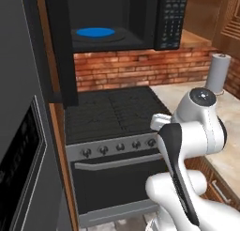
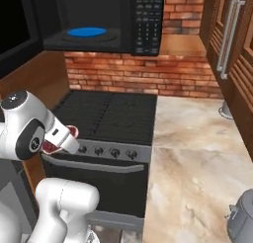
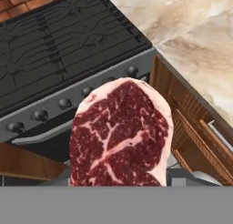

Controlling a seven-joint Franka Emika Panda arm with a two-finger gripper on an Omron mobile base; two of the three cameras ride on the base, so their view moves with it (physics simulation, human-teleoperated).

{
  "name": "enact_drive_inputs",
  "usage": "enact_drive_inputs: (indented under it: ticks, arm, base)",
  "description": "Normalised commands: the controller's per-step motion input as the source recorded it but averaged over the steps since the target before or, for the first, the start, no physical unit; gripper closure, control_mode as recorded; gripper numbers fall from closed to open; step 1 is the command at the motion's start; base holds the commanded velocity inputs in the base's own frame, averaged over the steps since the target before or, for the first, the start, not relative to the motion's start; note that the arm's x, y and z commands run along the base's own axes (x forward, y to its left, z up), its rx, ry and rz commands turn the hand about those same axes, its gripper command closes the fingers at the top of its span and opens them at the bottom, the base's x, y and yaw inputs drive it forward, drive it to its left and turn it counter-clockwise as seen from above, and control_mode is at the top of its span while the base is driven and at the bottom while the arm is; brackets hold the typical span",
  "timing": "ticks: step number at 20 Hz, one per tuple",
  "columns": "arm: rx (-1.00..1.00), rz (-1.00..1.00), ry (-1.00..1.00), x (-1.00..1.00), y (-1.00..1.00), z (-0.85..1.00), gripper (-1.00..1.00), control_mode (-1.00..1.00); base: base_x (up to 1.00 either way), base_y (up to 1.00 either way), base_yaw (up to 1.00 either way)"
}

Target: Transport the steak from the fridge to the microwave and turn on the microwave.

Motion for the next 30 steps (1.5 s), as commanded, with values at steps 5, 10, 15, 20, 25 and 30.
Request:
enact_drive_inputs:
  ticks: [5,10,15,20,25,30]
  arm:
    - [0.0,0.0,0.0,0.0,0.0,0.0,1.0,1.0]
    - [0.0,0.0,0.0,0.0,0.0,0.0,1.0,1.0]
    - [0.0,0.0,0.0,0.0,0.0,0.0,1.0,1.0]
    - [0.0,0.0,0.0,0.0,0.0,0.0,1.0,1.0]
    - [0.0,0.0,0.0,0.0,0.0,0.0,1.0,1.0]
    - [0.0,0.0,0.0,0.0,0.0,0.0,1.0,1.0]
  base:
    - [0.53,-0.27,0.24]
    - [0.53,-0.28,0.23]
    - [0.45,-0.28,0.24]
    - [0.28,-0.25,0.23]
    - [0.14,-0.31,0.15]
    - [0.38,-0.38,0.21]
